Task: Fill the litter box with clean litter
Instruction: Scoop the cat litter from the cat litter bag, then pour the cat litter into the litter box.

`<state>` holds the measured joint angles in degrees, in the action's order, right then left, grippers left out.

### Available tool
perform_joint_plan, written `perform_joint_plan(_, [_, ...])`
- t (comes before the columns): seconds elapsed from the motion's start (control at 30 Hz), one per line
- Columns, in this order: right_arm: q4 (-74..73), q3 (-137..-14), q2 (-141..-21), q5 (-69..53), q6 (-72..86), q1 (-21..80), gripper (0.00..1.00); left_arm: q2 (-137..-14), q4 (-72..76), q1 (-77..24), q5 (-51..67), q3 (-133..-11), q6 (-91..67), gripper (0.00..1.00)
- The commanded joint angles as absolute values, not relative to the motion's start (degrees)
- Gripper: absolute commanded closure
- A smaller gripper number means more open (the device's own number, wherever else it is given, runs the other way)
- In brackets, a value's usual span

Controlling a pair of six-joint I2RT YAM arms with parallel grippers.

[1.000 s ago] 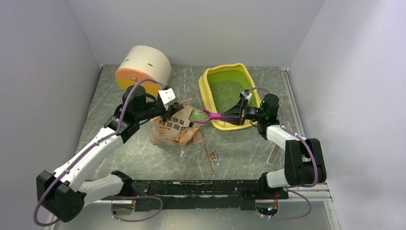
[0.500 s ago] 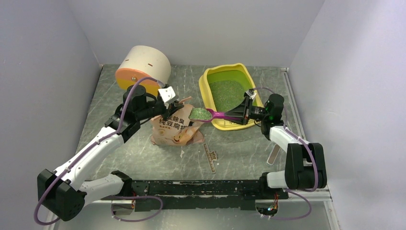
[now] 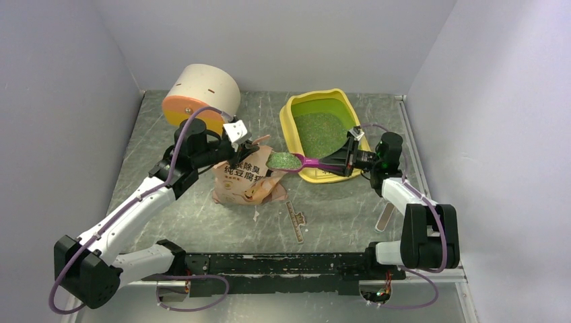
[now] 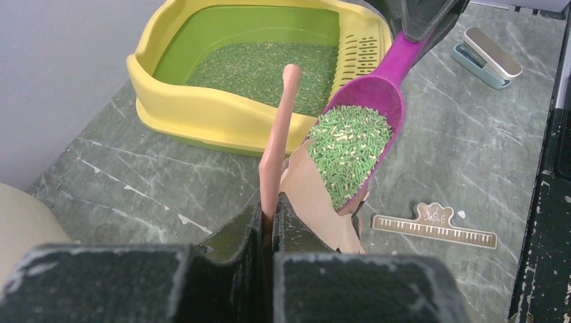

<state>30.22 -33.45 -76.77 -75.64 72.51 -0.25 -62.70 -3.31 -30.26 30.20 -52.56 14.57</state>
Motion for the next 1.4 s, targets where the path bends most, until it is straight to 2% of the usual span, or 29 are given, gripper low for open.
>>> perform_joint_plan(0.0, [31.0, -33.9, -74.8, -77.0, 72.1, -2.0, 1.00, -63.0, -0.4, -30.6, 32.3, -54.4, 14.0, 0.95])
perform_joint_plan(0.9, [40.2, -32.0, -70.9, -76.8, 81.6, -9.8, 1.00, -64.4, -0.4, -30.6, 26.8, -53.4, 14.0, 0.95])
perform_joint_plan(1.37, [42.0, -34.6, -76.7, -72.5, 82.4, -16.9, 1.00, -64.0, -2.2, -30.5, 30.1, -54.7, 15.8, 0.95])
